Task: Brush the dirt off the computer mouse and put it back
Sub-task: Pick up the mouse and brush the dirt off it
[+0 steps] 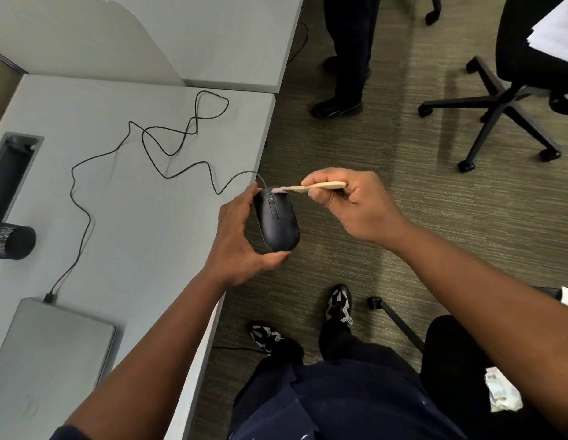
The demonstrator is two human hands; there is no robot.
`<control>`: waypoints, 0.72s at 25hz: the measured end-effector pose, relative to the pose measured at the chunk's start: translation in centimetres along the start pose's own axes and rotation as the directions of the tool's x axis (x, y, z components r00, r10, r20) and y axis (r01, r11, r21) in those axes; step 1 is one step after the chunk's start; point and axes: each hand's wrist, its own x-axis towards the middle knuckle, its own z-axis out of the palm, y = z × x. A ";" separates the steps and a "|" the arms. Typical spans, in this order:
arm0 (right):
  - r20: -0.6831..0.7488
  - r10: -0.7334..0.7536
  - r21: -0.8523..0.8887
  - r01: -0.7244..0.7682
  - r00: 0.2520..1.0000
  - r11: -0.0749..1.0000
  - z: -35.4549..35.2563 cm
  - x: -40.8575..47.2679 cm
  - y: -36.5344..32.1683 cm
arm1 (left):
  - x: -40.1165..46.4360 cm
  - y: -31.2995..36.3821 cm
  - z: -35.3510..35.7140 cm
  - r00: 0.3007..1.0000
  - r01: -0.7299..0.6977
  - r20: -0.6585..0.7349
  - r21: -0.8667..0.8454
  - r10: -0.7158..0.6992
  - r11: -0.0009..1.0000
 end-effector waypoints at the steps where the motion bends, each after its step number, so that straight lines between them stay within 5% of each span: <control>1: 0.030 0.007 -0.007 -0.007 1.000 1.000 -0.2 -0.1 0.0 | 0.0 0.0 0.0 1.000 0.002 -0.017 0.000 -0.002 1.000; 12: 0.312 0.161 -0.023 -0.162 0.936 0.986 -3.5 -0.7 0.3 | -0.2 -0.2 0.0 0.999 0.035 -0.034 0.006 -0.035 0.999; 18: 0.129 0.092 0.218 -0.118 0.987 0.969 -2.5 0.2 -0.5 | 0.2 -0.1 -0.2 0.998 0.038 -0.041 0.029 -0.037 0.999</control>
